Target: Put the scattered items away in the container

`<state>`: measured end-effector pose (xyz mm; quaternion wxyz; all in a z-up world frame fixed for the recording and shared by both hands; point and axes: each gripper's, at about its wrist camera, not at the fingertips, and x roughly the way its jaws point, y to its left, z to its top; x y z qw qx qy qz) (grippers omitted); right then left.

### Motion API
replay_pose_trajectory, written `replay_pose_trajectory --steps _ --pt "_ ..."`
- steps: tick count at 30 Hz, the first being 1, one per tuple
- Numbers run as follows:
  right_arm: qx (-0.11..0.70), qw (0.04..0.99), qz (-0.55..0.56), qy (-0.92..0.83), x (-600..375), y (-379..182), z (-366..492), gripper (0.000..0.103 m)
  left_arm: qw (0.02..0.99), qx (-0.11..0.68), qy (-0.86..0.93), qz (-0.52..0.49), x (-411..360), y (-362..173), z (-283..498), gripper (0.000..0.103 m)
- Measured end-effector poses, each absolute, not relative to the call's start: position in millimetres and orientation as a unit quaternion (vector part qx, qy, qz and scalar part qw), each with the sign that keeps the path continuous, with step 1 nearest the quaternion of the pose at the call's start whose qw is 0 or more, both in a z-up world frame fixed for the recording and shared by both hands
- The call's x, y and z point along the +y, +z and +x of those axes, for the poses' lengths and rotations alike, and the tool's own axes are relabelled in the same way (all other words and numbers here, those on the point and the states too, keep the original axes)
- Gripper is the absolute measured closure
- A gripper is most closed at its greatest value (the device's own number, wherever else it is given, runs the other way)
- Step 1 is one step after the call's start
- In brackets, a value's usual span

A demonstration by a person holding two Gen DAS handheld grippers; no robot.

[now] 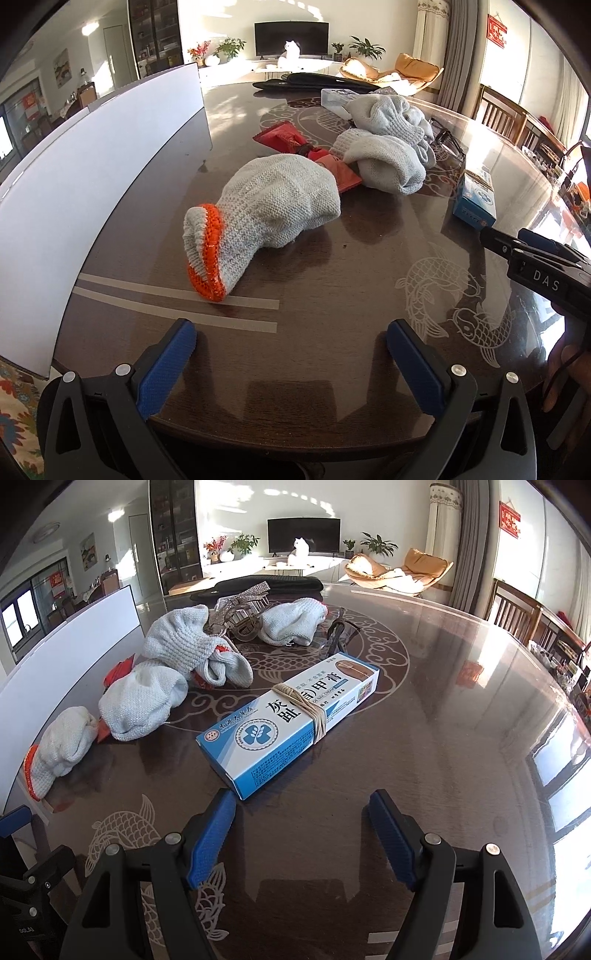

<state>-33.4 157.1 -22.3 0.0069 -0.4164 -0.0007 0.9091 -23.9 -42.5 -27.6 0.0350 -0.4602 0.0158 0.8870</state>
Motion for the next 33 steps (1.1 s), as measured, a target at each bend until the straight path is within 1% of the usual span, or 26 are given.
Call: replay_pose_trajectory --steps 6,10,15,24,33 --pt "0.000 0.006 -0.416 0.909 157.1 -22.6 -33.5 0.026 0.074 0.036 0.883 -0.462 -57.7 -27.5 -27.1 0.000" --pt "-0.001 0.006 -0.416 0.909 157.1 -22.6 -33.4 0.026 0.085 0.045 0.871 -0.482 -66.9 -26.3 -52.5 0.000" --pt "-0.001 0.006 -0.416 0.909 157.0 -22.7 -33.4 0.026 0.119 0.067 0.858 -0.495 -57.9 -25.5 -84.0 0.000" --pt "-0.001 0.007 -0.416 0.909 156.9 -22.8 -33.3 0.026 0.081 0.045 0.860 -0.502 -39.0 -25.8 -127.0 0.000" --pt "-0.001 0.007 -0.416 0.909 157.0 -22.9 -33.3 0.026 0.095 0.052 0.860 -0.499 -2.9 -24.2 -203.9 0.000"
